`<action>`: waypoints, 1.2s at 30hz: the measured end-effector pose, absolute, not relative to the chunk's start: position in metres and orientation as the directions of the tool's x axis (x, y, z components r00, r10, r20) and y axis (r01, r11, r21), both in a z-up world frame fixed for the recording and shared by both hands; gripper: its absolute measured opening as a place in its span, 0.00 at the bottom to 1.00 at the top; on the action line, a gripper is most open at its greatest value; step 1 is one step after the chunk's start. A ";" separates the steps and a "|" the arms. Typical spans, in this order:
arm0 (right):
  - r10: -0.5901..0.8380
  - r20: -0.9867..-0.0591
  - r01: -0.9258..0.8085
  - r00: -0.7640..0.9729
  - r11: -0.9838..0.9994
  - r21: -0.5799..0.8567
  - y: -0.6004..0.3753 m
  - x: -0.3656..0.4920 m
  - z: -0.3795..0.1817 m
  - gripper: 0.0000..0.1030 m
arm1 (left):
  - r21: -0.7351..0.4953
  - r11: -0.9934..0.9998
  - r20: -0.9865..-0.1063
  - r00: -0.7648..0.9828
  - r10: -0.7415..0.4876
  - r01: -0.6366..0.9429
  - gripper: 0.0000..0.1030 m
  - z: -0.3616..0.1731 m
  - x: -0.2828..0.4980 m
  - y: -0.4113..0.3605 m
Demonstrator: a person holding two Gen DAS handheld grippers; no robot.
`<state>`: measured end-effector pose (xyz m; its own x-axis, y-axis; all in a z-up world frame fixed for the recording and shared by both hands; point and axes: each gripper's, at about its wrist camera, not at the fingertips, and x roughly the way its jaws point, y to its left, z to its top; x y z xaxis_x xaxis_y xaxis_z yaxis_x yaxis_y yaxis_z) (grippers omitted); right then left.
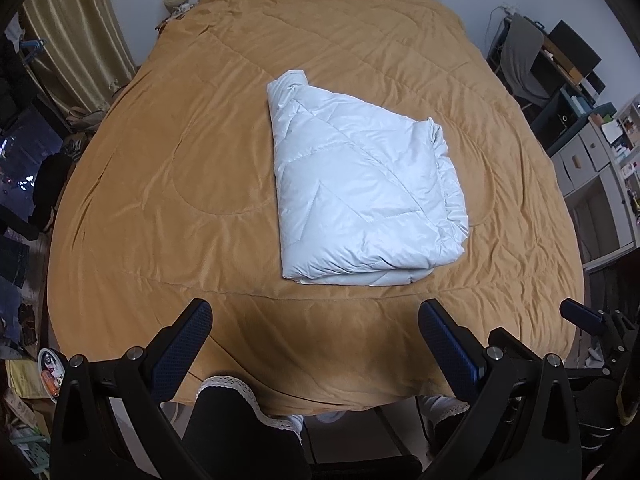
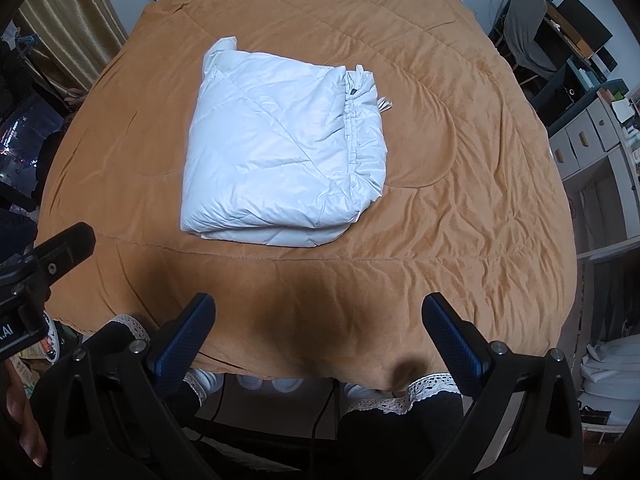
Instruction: Fold large clothes
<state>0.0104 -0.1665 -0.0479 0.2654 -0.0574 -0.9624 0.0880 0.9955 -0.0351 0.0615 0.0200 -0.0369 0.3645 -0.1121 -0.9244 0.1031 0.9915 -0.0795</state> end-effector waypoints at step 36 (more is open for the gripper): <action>-0.049 -0.965 0.125 0.257 0.992 -0.017 -0.164 0.010 -0.052 1.00 | -0.084 0.992 -0.932 0.345 -0.113 0.095 1.00 -0.045 0.057 0.018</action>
